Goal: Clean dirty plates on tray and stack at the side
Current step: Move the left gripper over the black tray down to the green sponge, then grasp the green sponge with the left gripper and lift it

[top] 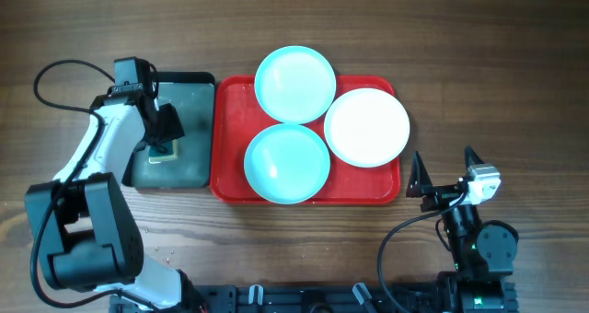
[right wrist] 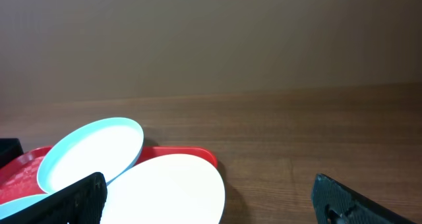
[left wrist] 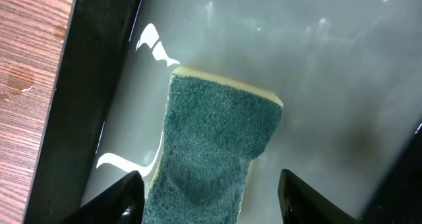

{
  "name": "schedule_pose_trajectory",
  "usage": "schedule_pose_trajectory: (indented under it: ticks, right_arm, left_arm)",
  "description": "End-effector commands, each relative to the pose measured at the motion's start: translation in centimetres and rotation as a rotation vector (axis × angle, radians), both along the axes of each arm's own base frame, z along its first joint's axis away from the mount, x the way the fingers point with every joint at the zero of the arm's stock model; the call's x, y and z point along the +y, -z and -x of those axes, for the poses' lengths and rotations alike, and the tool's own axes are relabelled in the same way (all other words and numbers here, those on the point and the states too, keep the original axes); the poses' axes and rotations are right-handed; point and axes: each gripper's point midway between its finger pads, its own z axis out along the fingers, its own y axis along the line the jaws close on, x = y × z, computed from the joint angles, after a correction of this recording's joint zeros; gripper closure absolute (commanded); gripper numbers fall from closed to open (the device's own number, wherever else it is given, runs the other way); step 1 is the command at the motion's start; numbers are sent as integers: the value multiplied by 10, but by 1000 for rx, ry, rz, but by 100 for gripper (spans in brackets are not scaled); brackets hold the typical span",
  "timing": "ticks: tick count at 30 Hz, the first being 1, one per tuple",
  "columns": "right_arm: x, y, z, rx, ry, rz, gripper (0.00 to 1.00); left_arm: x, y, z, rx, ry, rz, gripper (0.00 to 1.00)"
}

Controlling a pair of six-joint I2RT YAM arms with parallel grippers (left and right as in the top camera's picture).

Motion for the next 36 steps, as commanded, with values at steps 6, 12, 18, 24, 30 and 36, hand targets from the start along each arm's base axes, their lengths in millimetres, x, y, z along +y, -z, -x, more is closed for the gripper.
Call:
schedule_pose_trajectory:
  ticks: [6,12,18,24,30,36]
  right_arm:
    - [-2,-1,0,-6,12,-10,0]
    - [-2,-1,0,-6,12,-10,0]
    - [-2,-1,0,-6,12,-10,0]
    - [-2,-1,0,-6,12,-10,0]
    - [-2,-1,0,-6,12,-10,0]
    - [-2,-1,0,-6,12,-10,0]
  left_arm:
    - [3,14,3,31,13,-6,53]
    - [2,20,6,33,13,-6,41]
    - [2,23,9,40,13,-5,42]
    - [1,32,14,68,13,1,43]
    - [-6,26,8,28,17,42,96]
    - [-12,-25,0,-108,30,56,96]
